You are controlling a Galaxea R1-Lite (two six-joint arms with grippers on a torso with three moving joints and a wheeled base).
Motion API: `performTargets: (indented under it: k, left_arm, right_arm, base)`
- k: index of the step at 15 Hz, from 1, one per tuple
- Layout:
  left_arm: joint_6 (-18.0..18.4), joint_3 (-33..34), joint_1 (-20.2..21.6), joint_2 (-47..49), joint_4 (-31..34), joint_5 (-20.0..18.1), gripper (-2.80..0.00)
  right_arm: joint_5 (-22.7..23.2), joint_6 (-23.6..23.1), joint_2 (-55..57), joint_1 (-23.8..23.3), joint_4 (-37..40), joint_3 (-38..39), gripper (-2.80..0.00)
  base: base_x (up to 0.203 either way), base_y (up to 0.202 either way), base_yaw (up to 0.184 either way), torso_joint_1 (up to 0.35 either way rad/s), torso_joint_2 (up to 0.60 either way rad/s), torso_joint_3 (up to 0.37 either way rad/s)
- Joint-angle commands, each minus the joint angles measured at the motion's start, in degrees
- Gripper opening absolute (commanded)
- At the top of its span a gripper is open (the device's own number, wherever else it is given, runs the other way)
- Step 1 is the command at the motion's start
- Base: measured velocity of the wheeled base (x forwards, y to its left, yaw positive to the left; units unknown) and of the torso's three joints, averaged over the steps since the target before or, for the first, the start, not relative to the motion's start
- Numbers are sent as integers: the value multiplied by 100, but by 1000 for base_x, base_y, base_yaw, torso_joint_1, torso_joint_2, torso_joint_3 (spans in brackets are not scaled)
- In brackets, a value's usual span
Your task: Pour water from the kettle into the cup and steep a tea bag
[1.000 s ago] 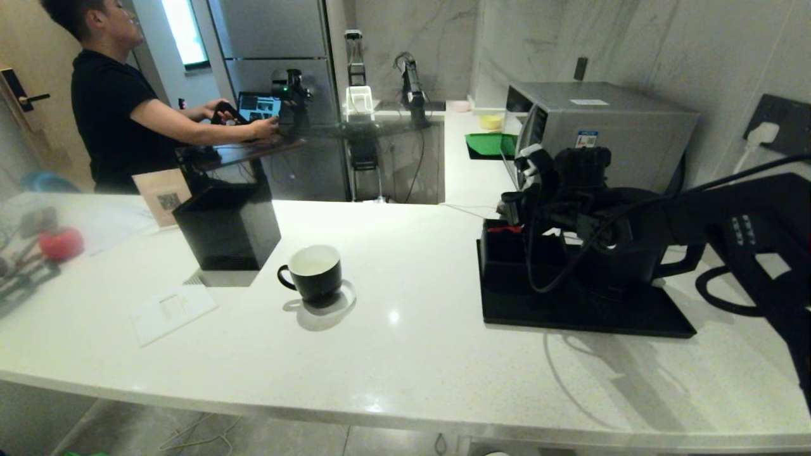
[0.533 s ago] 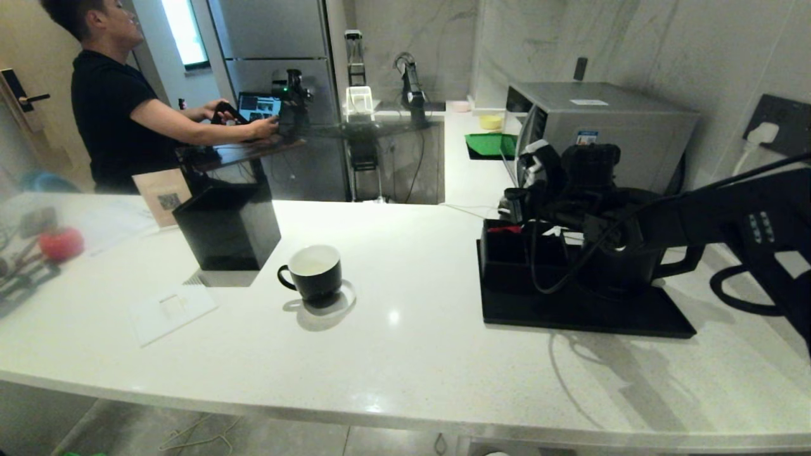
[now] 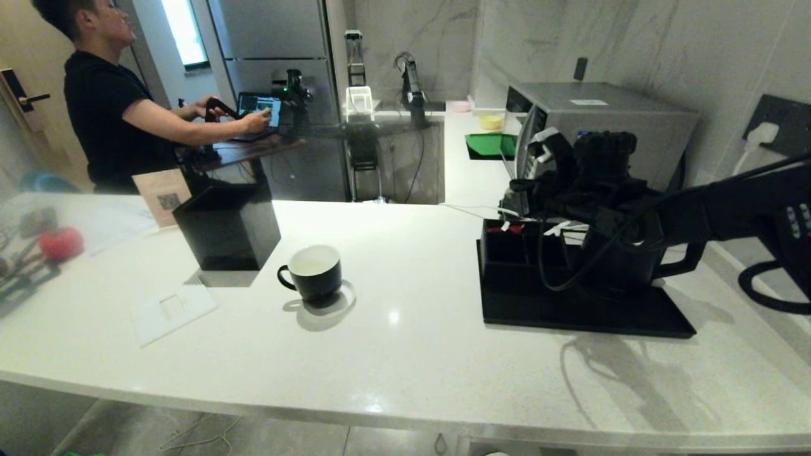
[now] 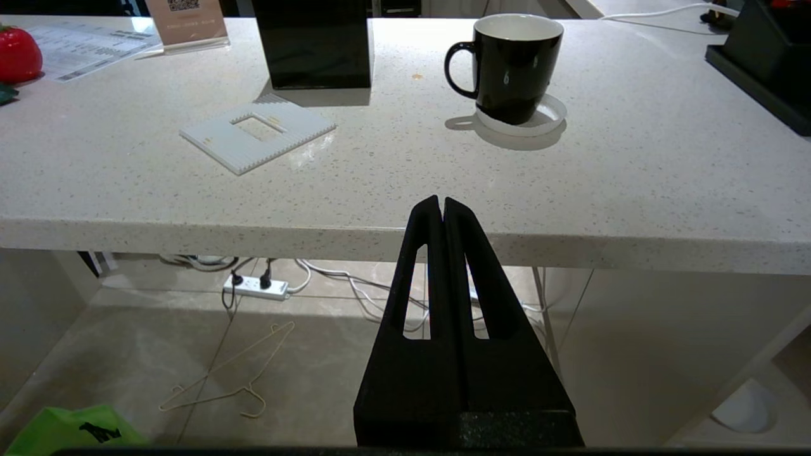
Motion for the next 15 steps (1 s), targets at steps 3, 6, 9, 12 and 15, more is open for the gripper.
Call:
performTargets:
  k: [3,6,9,12,15]
  left_arm:
    - [-7,0,0,0,-2,0,-280]
    - [-7,0,0,0,-2,0,-280]
    - [-7,0,0,0,-2,0,-280]
    - [-7,0,0,0,-2,0,-280]
    - [-7,0,0,0,-2,0,-280]
  right_arm:
    - [7,-10,-362,19,-146,276,-280]
    - [7,-9,-655,56,-344,670,-280]
    - [14,-8,-995,141,-603,1143,-280]
    - [13,16,-1309,335,-946,1563,-280]
    - [7,18,-1606,547,-1044,1829,-280]
  base:
    - [0,0,0,0,0,0]
    - [0,0,0,0,0,0]
    - [0,0,0,0,0,0]
    - [0,0,0,0,0,0]
    - [0,0,0,0,0,0]
